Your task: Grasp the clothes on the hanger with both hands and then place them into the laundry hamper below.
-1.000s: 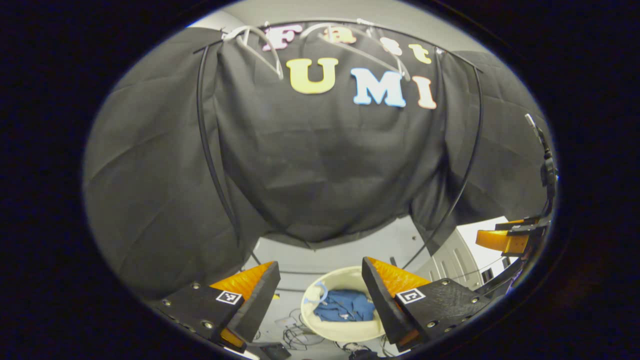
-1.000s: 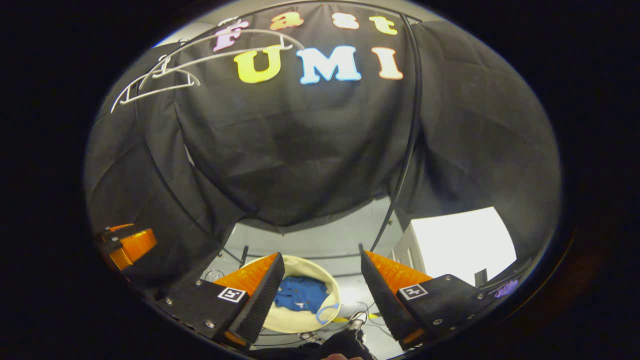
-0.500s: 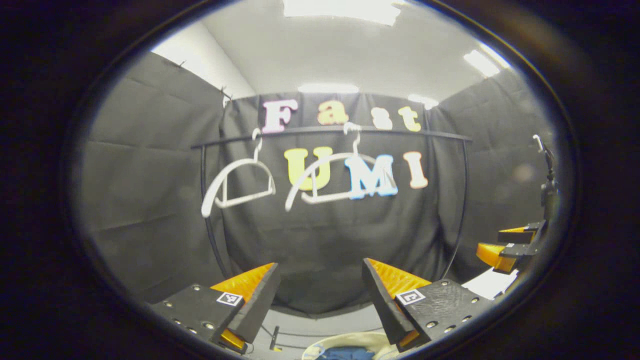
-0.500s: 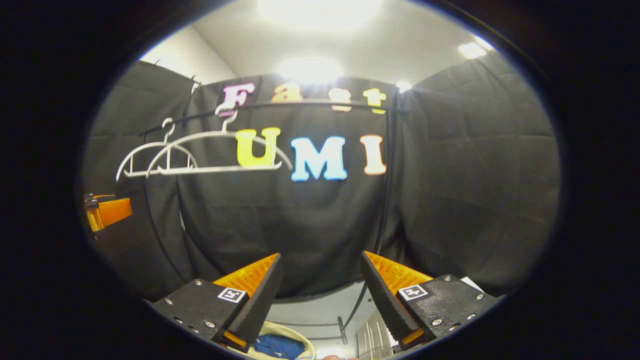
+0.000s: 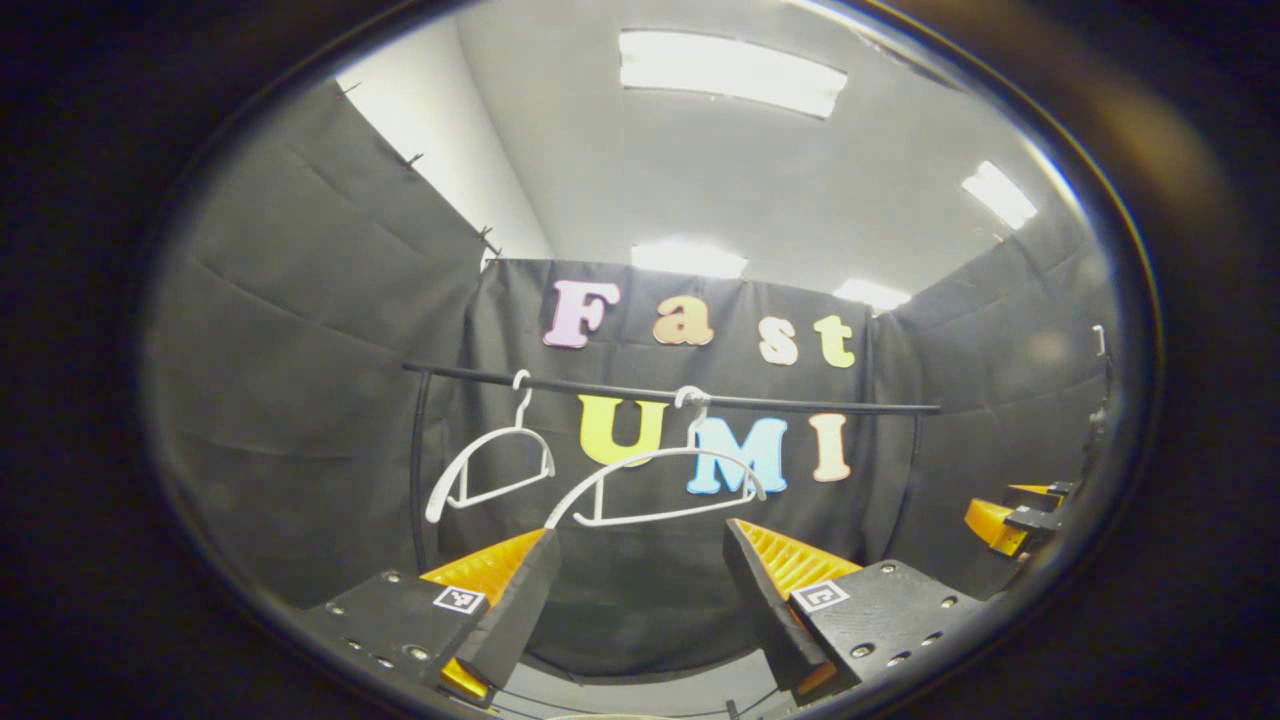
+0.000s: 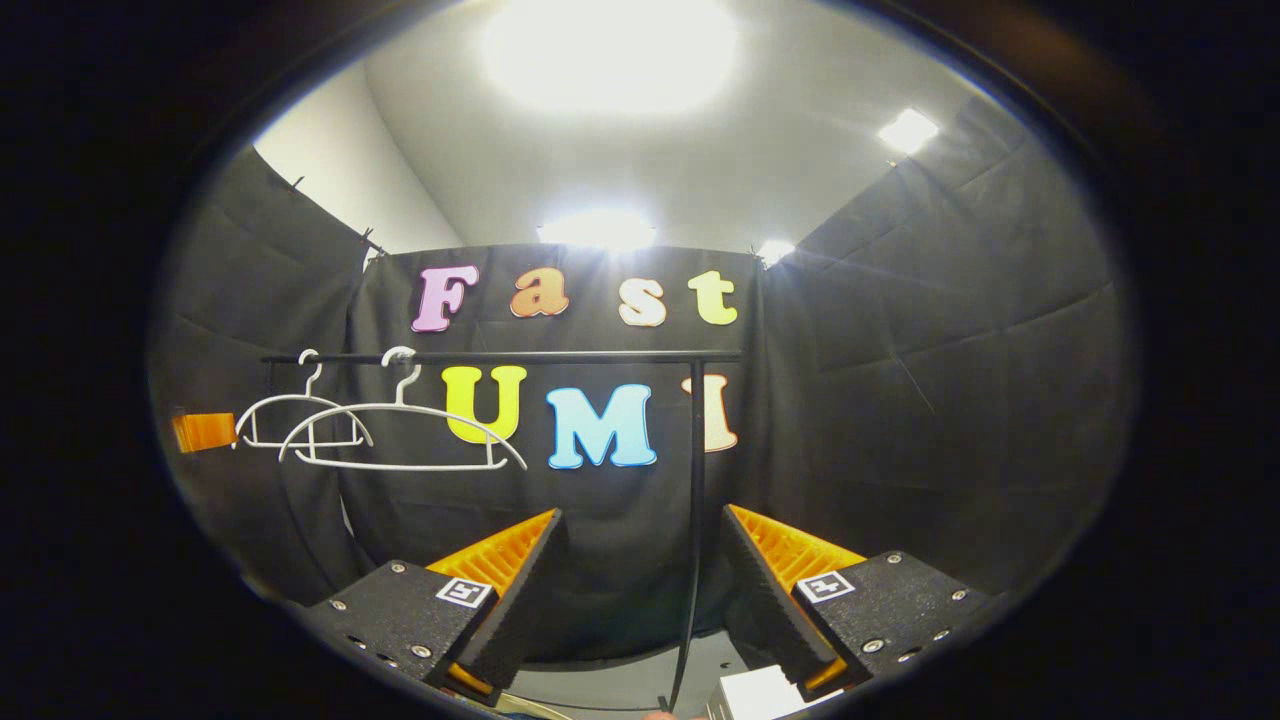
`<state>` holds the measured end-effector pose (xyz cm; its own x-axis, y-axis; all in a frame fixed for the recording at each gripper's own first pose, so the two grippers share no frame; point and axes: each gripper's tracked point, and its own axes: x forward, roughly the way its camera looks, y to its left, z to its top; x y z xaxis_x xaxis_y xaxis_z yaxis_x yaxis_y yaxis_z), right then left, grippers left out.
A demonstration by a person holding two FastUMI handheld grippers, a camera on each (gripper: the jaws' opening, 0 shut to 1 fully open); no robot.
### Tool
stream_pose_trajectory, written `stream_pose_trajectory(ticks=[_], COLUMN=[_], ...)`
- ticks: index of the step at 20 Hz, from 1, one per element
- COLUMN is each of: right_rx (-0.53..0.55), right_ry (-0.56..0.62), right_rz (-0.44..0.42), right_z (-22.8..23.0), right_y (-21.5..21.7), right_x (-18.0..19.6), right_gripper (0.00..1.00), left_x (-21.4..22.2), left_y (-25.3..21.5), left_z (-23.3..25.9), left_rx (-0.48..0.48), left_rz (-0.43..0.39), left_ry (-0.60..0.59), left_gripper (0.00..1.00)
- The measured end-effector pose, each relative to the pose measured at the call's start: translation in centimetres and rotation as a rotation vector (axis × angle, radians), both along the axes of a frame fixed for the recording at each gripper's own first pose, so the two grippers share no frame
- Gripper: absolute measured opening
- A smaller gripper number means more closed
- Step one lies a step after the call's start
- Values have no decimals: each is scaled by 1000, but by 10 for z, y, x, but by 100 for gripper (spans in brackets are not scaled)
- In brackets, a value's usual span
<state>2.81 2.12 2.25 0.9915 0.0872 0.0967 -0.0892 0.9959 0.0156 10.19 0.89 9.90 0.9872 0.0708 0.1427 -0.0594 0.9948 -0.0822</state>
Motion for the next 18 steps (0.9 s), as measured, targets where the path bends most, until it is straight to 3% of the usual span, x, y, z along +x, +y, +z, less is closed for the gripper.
stream_pose_trajectory(ticks=[7, 10, 18], right_rx=[-13, -7, 0], right_ry=[52, 57, 72], right_rz=[29, 36, 35], right_z=[-19, -20, -28], right_y=[-15, -18, -16], right_x=[3, 2, 2], right_gripper=[95, 92, 95], left_x=[-6, -11, -4], left_y=[7, 3, -8], left_z=[-34, -37, -34], left_rx=[-65, -33, 42], left_rz=[77, 82, 69], left_ry=[85, 100, 114], left_gripper=[96, 94, 94])
